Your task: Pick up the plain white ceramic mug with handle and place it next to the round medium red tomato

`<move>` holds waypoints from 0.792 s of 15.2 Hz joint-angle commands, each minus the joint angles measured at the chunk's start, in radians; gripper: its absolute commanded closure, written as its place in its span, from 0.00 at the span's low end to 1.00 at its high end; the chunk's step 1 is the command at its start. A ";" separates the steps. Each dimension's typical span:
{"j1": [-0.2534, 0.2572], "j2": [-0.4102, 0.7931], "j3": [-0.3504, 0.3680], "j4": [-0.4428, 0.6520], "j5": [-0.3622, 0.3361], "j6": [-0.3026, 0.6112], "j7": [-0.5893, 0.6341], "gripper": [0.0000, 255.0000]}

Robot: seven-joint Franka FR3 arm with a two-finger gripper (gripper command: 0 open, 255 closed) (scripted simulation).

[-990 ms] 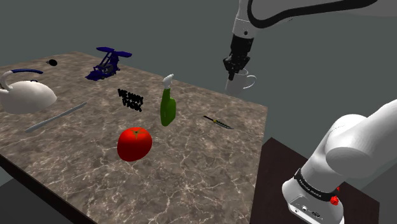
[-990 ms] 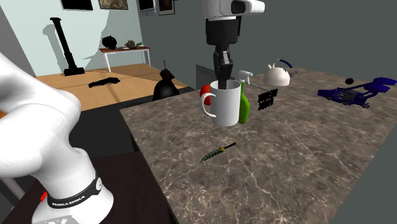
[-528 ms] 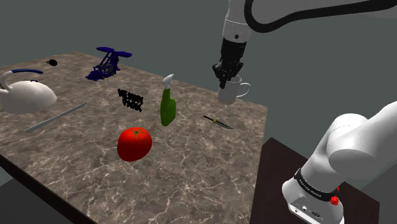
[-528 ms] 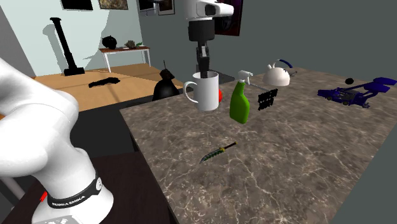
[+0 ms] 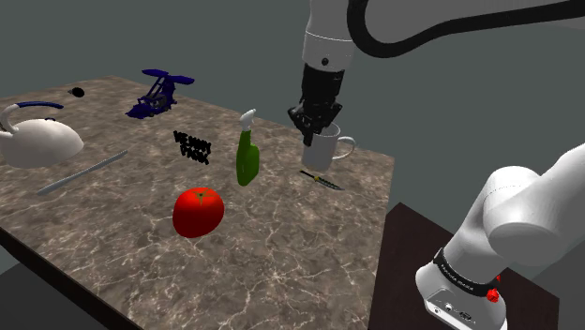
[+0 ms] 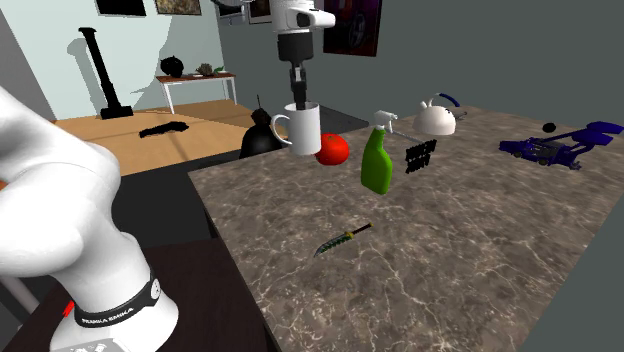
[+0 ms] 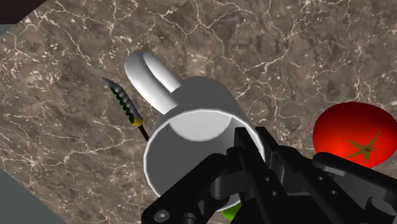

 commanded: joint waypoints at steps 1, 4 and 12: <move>0.017 0.011 0.038 0.020 0.009 -0.008 0.053 1.00; 0.037 0.050 0.096 0.062 0.014 -0.010 0.131 1.00; 0.083 0.207 0.253 0.223 -0.022 -0.022 0.356 1.00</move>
